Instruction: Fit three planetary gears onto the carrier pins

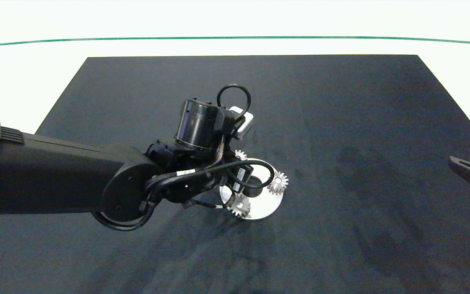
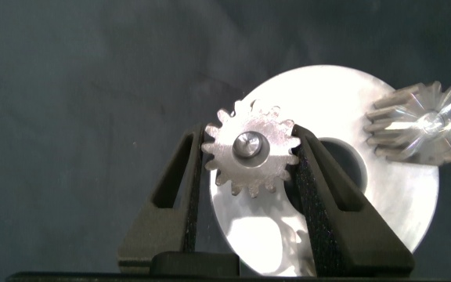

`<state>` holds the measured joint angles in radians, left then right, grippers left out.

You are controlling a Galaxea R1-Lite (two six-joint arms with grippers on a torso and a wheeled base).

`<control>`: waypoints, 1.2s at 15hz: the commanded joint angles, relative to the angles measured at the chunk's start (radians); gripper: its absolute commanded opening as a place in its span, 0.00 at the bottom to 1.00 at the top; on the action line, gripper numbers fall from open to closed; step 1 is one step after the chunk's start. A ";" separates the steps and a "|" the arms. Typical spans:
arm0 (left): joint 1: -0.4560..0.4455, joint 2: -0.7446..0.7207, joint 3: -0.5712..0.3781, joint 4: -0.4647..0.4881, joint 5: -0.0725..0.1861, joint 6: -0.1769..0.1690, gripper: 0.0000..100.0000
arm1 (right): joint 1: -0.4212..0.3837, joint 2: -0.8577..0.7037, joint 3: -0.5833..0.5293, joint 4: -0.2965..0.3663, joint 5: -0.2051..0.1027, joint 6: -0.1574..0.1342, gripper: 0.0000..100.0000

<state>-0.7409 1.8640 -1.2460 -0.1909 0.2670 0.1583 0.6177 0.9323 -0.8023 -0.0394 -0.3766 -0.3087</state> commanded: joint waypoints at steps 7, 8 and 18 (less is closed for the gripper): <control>0.015 -0.023 0.023 -0.004 0.001 -0.002 0.25 | 0.001 0.003 0.000 -0.001 -0.002 -0.003 1.00; 0.011 -0.022 0.023 -0.004 0.001 -0.003 0.25 | 0.001 0.003 0.000 -0.001 -0.002 -0.003 1.00; 0.003 -0.019 0.023 -0.004 0.003 -0.014 1.00 | 0.001 0.000 0.000 -0.001 -0.002 -0.003 1.00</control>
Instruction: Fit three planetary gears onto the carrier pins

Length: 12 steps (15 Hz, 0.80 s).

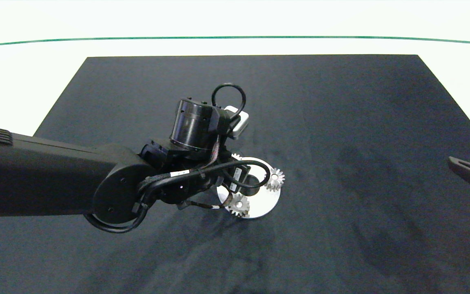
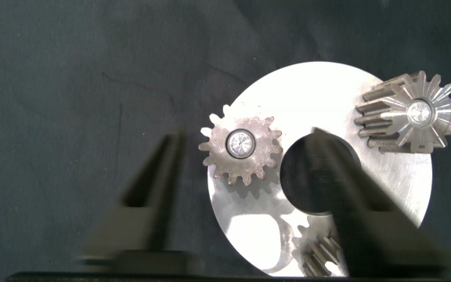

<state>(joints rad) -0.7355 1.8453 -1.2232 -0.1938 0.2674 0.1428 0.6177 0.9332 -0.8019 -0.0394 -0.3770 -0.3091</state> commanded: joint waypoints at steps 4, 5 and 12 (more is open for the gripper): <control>0.011 -0.077 0.004 0.008 0.003 0.003 1.00 | 0.001 -0.007 0.000 -0.001 -0.002 -0.002 1.00; 0.038 -0.136 0.039 0.011 0.003 0.004 1.00 | 0.001 -0.010 0.001 -0.001 -0.002 -0.002 1.00; 0.470 -0.554 0.429 -0.065 0.004 0.000 1.00 | -0.226 -0.241 0.122 0.012 -0.054 -0.028 1.00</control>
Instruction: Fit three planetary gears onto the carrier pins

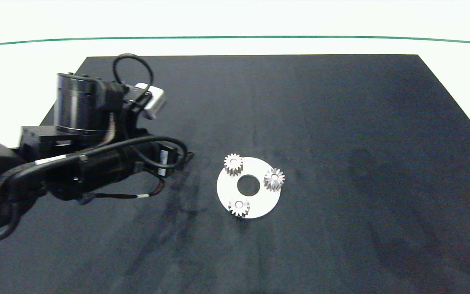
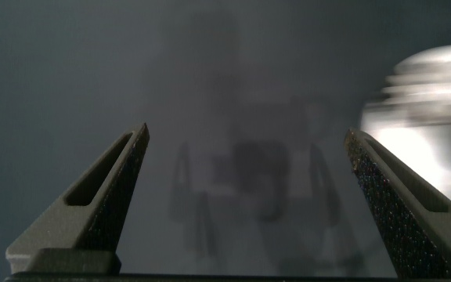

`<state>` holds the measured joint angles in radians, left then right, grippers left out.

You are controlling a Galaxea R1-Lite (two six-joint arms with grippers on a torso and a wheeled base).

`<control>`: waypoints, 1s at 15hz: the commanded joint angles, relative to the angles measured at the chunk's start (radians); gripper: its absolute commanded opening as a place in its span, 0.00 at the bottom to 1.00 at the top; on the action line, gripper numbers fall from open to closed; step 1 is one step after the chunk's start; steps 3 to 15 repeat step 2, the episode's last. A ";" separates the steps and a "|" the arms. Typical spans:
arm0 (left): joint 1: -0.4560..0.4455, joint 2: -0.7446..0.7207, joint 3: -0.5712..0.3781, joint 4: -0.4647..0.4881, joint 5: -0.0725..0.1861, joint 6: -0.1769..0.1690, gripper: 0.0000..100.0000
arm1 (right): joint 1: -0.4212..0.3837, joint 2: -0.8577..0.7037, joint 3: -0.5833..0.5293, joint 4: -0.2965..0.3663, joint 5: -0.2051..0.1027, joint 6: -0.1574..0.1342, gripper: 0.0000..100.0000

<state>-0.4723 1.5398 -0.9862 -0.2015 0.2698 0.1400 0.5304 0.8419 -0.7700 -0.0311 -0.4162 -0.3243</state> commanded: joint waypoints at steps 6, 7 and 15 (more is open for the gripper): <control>0.250 -0.408 0.285 -0.081 0.002 0.023 1.00 | -0.199 -0.248 0.178 0.003 -0.016 -0.010 1.00; 0.250 -0.408 0.285 -0.081 0.002 0.023 1.00 | -0.199 -0.248 0.178 0.003 -0.016 -0.010 1.00; 0.250 -0.408 0.285 -0.081 0.002 0.023 1.00 | -0.199 -0.248 0.178 0.003 -0.016 -0.010 1.00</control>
